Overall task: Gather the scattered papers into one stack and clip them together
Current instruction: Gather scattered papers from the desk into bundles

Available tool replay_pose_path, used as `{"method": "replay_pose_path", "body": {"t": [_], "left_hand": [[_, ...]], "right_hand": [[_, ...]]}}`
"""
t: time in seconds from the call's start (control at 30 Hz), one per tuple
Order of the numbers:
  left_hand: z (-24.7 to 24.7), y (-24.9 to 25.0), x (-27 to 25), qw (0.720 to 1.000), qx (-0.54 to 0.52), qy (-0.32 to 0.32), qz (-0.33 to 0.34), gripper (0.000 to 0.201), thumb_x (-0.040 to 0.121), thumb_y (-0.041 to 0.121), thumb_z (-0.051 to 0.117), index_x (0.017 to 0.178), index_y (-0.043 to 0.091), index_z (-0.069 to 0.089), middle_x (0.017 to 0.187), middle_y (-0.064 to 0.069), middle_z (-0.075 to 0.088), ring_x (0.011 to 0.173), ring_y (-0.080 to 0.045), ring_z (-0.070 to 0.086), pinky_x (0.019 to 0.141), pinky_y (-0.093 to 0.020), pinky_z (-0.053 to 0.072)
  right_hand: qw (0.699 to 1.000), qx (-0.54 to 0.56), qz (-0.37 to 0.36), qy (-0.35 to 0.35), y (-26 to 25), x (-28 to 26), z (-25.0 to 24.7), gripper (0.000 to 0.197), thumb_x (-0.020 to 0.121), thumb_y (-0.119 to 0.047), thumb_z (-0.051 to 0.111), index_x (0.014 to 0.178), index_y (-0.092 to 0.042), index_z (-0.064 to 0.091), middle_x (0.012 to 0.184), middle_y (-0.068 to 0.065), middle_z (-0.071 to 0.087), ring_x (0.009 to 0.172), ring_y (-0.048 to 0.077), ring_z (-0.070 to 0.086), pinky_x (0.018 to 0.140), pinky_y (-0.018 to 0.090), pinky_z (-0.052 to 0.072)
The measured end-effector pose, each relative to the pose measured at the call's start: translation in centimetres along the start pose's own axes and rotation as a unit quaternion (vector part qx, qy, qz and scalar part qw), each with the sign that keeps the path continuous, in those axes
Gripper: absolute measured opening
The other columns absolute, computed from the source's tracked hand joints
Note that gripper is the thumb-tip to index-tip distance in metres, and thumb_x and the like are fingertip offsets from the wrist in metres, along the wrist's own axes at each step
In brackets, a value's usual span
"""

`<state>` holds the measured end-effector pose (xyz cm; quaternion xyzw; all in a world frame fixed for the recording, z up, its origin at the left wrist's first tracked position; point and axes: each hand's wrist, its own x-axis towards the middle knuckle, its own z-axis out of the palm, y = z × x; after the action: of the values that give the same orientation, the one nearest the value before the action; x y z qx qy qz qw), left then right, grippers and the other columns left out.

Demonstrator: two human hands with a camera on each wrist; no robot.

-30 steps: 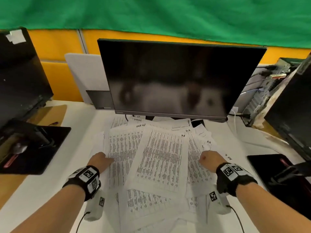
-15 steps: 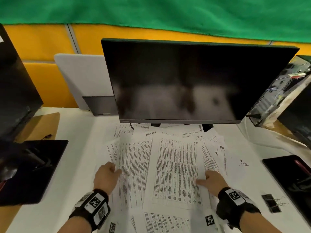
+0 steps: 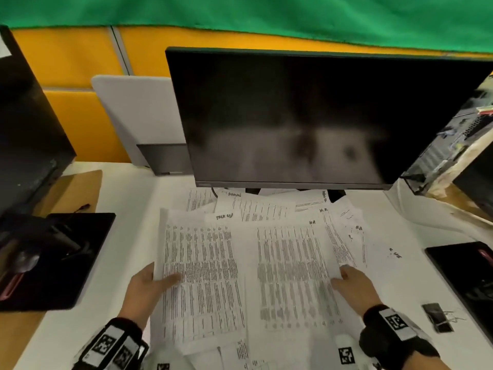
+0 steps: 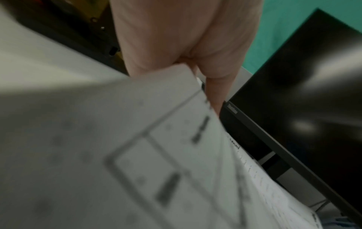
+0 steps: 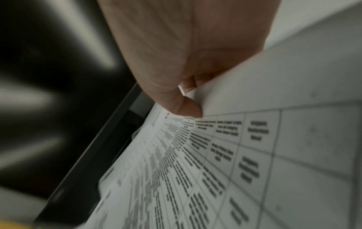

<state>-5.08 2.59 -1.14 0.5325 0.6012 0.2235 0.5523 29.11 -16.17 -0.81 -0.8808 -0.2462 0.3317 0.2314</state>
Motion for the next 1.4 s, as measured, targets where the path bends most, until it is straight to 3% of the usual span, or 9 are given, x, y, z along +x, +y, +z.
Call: {"method": "replay_pose_path", "body": {"t": [0.17, 0.27, 0.33, 0.47, 0.53, 0.7, 0.93, 1.13, 1.4], "left_hand": [[0.6, -0.9, -1.7, 0.999, -0.017, 0.045, -0.001, 0.017, 0.081, 0.011, 0.070, 0.095, 0.001, 0.068, 0.090, -0.016, 0.072, 0.079, -0.033, 0.069, 0.067, -0.035, 0.053], [0.8, -1.7, -2.4, 0.999, -0.015, 0.050, -0.015, 0.021, 0.085, 0.011, 0.066, 0.101, -0.002, 0.064, 0.089, -0.017, 0.070, 0.078, -0.031, 0.067, 0.062, -0.031, 0.049], [0.9, -2.0, -2.9, 0.999, -0.018, 0.045, -0.019, 0.022, 0.086, 0.013, 0.065, 0.104, -0.001, 0.063, 0.089, -0.017, 0.070, 0.078, -0.031, 0.067, 0.062, -0.032, 0.049], [1.6, -1.7, -3.9, 0.999, -0.028, 0.035, -0.018, 0.019, 0.089, 0.013, 0.060, 0.106, 0.004, 0.061, 0.090, -0.015, 0.069, 0.078, -0.030, 0.065, 0.060, -0.030, 0.047], [2.3, -1.2, -4.2, 0.999, -0.023, 0.028, -0.012, 0.017, 0.090, 0.014, 0.060, 0.106, 0.006, 0.062, 0.092, -0.014, 0.070, 0.079, -0.029, 0.066, 0.060, -0.031, 0.048], [3.4, -1.2, -4.5, 1.000, -0.013, 0.010, -0.015, 0.022, 0.086, 0.007, 0.064, 0.108, 0.004, 0.064, 0.099, -0.016, 0.071, 0.088, -0.033, 0.068, 0.075, -0.041, 0.055], [0.7, -1.9, -5.3, 0.998, -0.024, 0.062, -0.013, 0.026, 0.087, 0.006, 0.062, 0.113, 0.001, 0.061, 0.094, -0.014, 0.068, 0.083, -0.031, 0.065, 0.065, -0.033, 0.050], [1.5, -1.8, -5.0, 0.998, -0.034, 0.052, -0.020, 0.030, 0.087, 0.006, 0.063, 0.116, 0.000, 0.060, 0.100, -0.018, 0.069, 0.086, -0.033, 0.065, 0.068, -0.034, 0.051], [2.5, -0.8, -4.6, 0.998, -0.032, 0.046, -0.011, 0.031, 0.086, 0.008, 0.064, 0.116, 0.005, 0.061, 0.103, -0.014, 0.069, 0.086, -0.028, 0.065, 0.069, -0.033, 0.050]], "right_hand": [[0.998, -0.027, -0.010, -0.050, 1.9, -2.0, 1.2, 0.029, 0.089, -0.015, 0.053, 0.063, -0.022, 0.040, 0.066, -0.007, 0.045, 0.062, 0.009, 0.045, 0.054, 0.017, 0.032], [1.000, -0.016, -0.006, -0.010, 2.2, -2.3, 0.1, 0.008, 0.091, -0.017, 0.048, 0.089, -0.018, 0.056, 0.094, 0.002, 0.055, 0.095, 0.022, 0.053, 0.076, 0.025, 0.041], [0.995, -0.052, -0.017, 0.078, 2.7, -1.6, -0.9, 0.027, 0.090, -0.022, 0.051, 0.111, -0.011, 0.063, 0.115, 0.014, 0.054, 0.115, 0.031, 0.050, 0.094, 0.033, 0.041], [0.992, -0.080, -0.026, 0.097, 3.6, 0.9, -2.4, 0.031, 0.078, -0.032, 0.064, 0.059, -0.027, 0.040, 0.088, 0.009, 0.047, 0.090, 0.029, 0.054, 0.074, 0.032, 0.042], [0.994, -0.077, -0.010, 0.082, 3.2, 1.4, -2.7, 0.016, 0.079, -0.023, 0.068, 0.086, -0.015, 0.057, 0.096, 0.010, 0.056, 0.094, 0.029, 0.056, 0.076, 0.030, 0.045], [0.991, -0.030, -0.018, 0.126, 3.3, 1.6, -2.5, 0.056, 0.088, -0.002, 0.053, 0.140, -0.008, 0.032, 0.119, 0.022, 0.060, 0.107, 0.037, 0.058, 0.089, 0.037, 0.045], [0.984, 0.001, -0.040, 0.172, 4.1, 1.6, -4.2, 0.023, 0.094, -0.005, 0.044, 0.112, 0.004, 0.055, 0.106, 0.026, 0.062, 0.093, 0.034, 0.058, 0.076, 0.031, 0.042], [0.991, -0.117, -0.034, 0.055, 3.2, 0.8, -3.4, 0.038, 0.082, -0.026, 0.064, 0.116, -0.010, 0.056, 0.112, 0.008, 0.064, 0.102, 0.028, 0.059, 0.088, 0.034, 0.049], [0.984, 0.015, -0.086, 0.155, 1.3, -0.8, -8.9, 0.029, 0.094, -0.014, 0.052, 0.117, 0.001, 0.060, 0.108, 0.023, 0.065, 0.088, 0.027, 0.054, 0.077, 0.031, 0.040]]}}
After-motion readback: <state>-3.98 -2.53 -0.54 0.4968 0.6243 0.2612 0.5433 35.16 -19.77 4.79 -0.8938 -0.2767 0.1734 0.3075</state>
